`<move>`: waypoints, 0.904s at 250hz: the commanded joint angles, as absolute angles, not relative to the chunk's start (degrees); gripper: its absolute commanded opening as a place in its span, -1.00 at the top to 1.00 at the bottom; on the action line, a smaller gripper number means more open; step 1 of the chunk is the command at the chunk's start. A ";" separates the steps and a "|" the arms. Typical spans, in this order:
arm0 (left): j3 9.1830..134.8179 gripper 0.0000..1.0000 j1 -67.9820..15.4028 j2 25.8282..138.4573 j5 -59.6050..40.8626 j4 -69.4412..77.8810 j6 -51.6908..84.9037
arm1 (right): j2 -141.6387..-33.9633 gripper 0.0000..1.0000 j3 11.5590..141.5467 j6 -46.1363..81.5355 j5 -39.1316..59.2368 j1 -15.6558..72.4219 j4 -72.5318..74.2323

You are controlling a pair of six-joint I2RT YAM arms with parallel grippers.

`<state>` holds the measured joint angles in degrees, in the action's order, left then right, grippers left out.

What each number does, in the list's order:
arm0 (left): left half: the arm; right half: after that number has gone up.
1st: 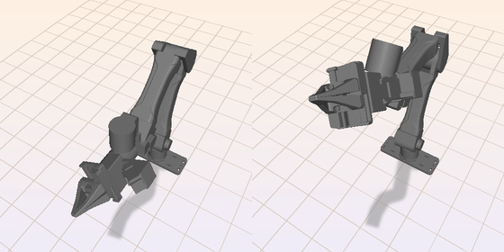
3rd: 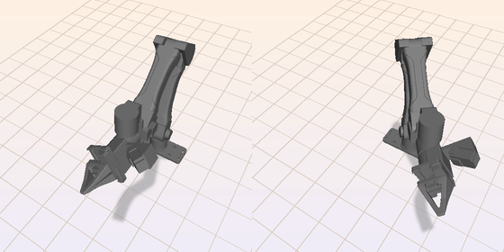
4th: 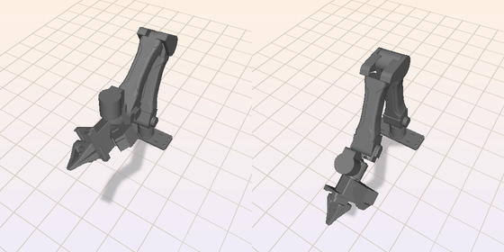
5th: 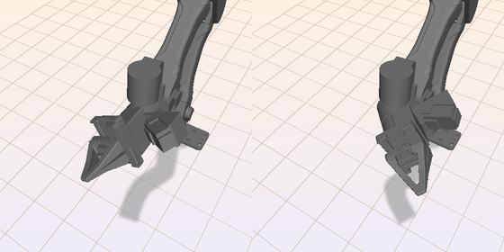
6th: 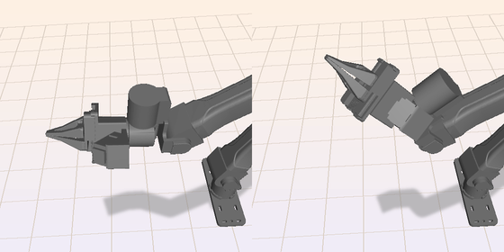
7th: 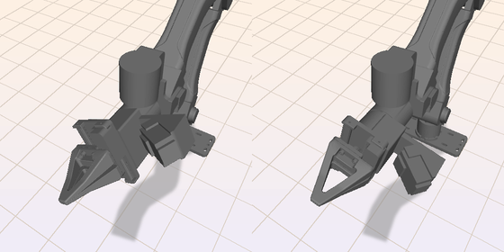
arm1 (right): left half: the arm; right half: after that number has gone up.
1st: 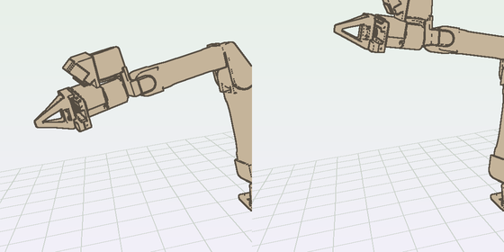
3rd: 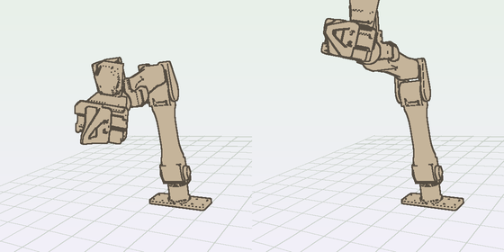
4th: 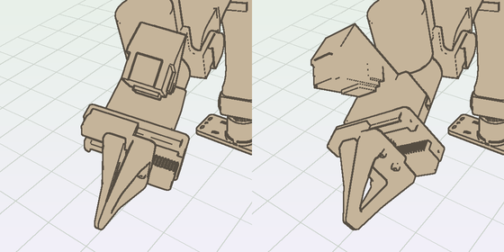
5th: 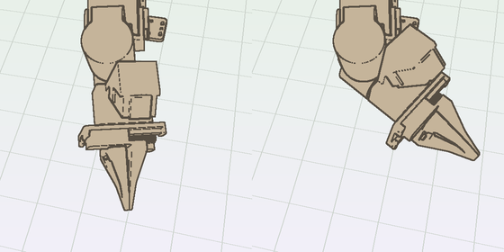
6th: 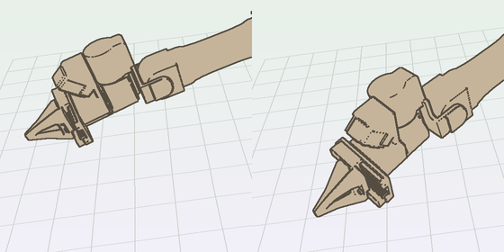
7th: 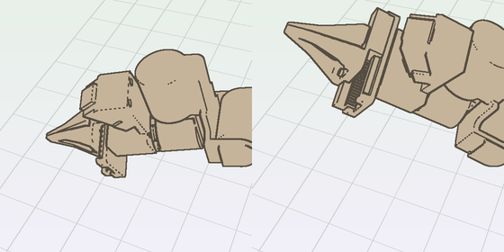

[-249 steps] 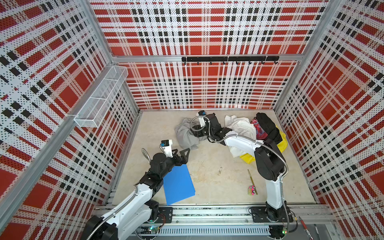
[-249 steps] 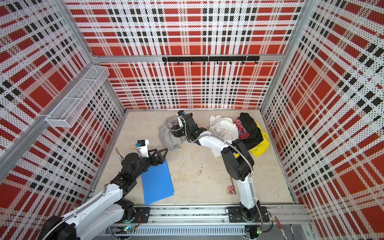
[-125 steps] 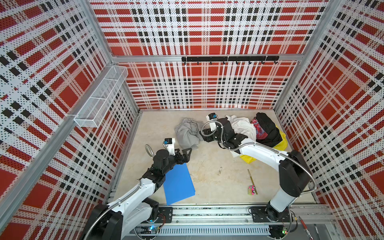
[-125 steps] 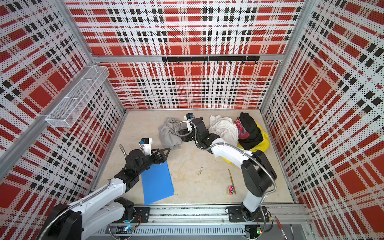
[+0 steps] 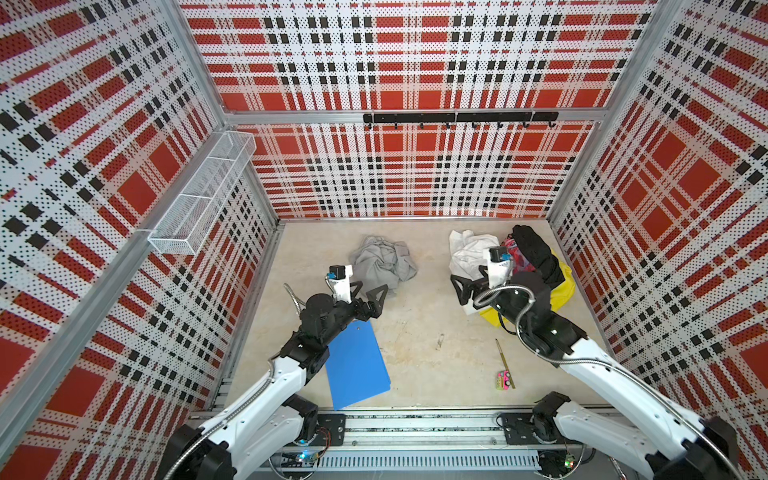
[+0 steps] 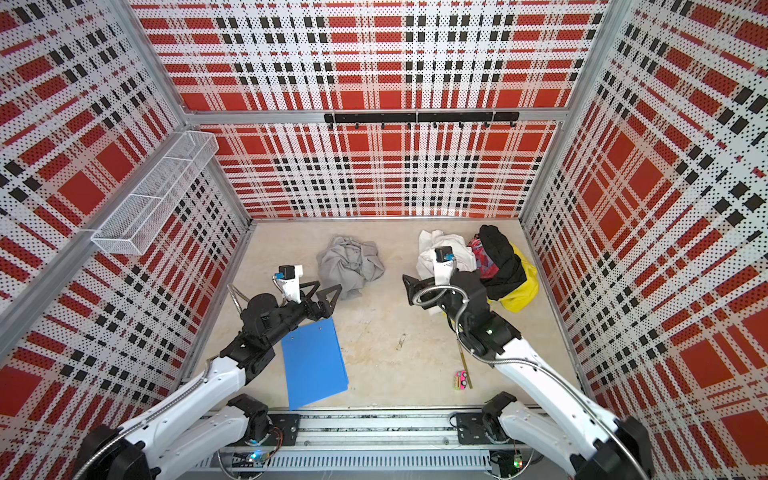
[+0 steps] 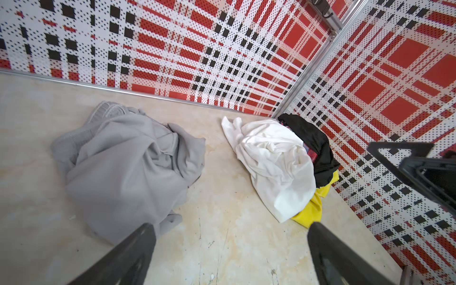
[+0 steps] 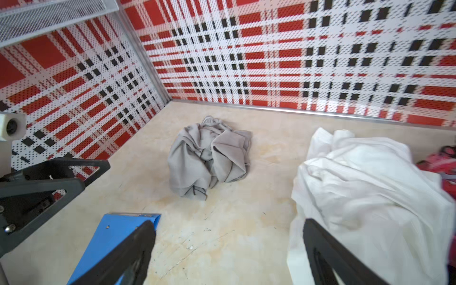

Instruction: Pick out a specific cloth from the pile

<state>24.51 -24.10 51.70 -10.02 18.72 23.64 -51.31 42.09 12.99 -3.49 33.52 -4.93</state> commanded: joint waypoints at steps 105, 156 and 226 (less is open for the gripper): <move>16.73 -0.98 -15.39 39.31 10.39 13.79 11.80 | -24.15 -1.00 29.98 18.67 -15.83 33.30 -14.27; 10.22 -0.98 -7.63 39.50 11.32 25.08 9.60 | -25.72 -1.00 26.90 20.43 -21.26 33.28 -11.66; 10.82 -0.99 -6.64 55.68 12.61 40.76 2.06 | -34.13 -1.00 26.69 17.33 -26.08 33.10 -6.69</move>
<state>10.31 -7.05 50.00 11.35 28.14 7.16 -32.42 27.11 19.31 -23.38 33.34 -12.49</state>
